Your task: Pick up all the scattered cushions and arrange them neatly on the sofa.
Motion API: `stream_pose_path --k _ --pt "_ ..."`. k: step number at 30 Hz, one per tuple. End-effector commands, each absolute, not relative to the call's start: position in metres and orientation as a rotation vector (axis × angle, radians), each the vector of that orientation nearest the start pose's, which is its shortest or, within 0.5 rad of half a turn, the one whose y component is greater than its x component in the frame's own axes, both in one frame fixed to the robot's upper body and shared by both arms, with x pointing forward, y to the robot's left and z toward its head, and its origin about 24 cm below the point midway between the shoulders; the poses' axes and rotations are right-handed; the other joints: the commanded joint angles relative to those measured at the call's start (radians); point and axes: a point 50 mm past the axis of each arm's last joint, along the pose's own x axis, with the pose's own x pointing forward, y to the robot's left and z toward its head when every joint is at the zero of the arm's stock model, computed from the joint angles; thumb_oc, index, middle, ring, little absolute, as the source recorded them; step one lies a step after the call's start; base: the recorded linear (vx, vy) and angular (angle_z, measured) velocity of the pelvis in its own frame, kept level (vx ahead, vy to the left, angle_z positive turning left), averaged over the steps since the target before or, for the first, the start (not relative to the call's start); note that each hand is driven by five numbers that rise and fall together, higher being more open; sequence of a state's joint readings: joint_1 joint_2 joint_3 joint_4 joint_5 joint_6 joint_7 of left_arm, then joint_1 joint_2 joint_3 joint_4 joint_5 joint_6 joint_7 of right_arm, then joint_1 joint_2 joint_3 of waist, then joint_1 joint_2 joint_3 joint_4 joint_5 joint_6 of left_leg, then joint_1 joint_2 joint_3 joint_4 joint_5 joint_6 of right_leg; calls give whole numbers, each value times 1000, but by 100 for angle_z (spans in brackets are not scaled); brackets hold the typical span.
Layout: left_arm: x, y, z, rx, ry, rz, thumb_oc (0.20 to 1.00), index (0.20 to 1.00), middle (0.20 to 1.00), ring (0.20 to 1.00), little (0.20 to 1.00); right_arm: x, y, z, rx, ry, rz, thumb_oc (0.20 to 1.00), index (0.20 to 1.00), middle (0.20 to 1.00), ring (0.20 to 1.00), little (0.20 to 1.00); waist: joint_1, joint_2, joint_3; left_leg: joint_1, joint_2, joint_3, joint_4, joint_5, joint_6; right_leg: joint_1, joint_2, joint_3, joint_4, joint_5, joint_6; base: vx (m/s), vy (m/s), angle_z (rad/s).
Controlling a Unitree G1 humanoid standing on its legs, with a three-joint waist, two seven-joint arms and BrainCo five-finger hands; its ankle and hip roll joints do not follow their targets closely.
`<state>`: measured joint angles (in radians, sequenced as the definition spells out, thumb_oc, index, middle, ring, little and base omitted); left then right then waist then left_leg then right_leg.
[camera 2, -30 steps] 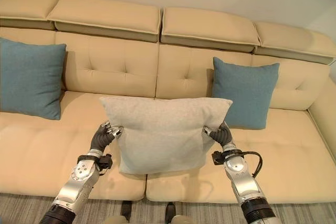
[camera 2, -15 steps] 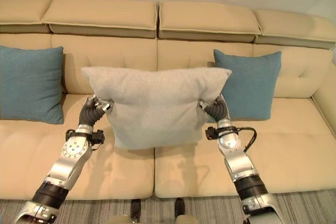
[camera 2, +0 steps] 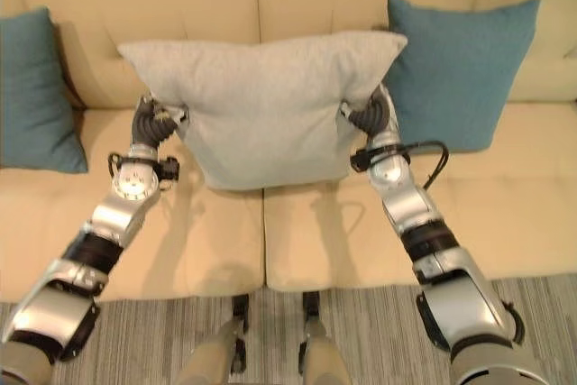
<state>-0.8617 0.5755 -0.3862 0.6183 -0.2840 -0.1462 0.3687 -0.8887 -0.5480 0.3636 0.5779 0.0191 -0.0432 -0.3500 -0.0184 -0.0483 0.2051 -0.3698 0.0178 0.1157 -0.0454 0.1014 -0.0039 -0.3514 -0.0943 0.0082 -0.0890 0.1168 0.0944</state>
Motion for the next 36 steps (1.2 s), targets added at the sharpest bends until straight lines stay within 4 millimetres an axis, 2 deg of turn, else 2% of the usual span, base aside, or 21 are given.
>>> stream_pose_path --k 1,5,8,19,27,36 --pt "379 187 279 437 -703 186 200 200 200 200 200 381 -176 271 -570 -658 -230 200 200 200 200 200 5 -33 -42 -26 -15 -20 137 -138 -39 -1 -27 -26 91 -26 77 0 0 0" --pt "376 187 309 474 -789 221 200 200 200 200 200 387 -176 281 -579 -651 -235 200 200 200 200 200 11 -36 -36 -51 -22 -27 134 -138 -39 -22 -34 -30 76 -10 89 56 30 -1" --pt "373 185 313 461 -812 219 200 200 200 200 200 388 -171 285 -579 -658 -221 200 200 200 200 200 22 -36 -29 -41 -25 -31 135 -149 -41 -9 -36 -39 72 -17 90 56 17 -2" --pt "372 187 319 426 -832 245 200 200 200 200 200 388 -162 297 -556 -689 -208 200 200 200 200 200 51 -56 -9 -57 -30 -51 138 -143 -45 -2 -43 -72 58 -11 94 27 -18 9" --pt "381 187 305 483 -752 220 200 200 200 200 200 393 -165 288 -568 -638 -209 200 200 200 200 200 56 -58 12 -89 -33 -56 147 -139 -50 -19 -46 -91 71 -10 93 -6 -9 11" --pt "392 190 304 506 -678 246 200 200 200 200 200 403 -162 279 -579 -562 -212 200 200 200 200 200 49 -59 51 -156 -34 -55 180 -137 -49 -80 -49 -96 89 -3 93 -35 1 1"
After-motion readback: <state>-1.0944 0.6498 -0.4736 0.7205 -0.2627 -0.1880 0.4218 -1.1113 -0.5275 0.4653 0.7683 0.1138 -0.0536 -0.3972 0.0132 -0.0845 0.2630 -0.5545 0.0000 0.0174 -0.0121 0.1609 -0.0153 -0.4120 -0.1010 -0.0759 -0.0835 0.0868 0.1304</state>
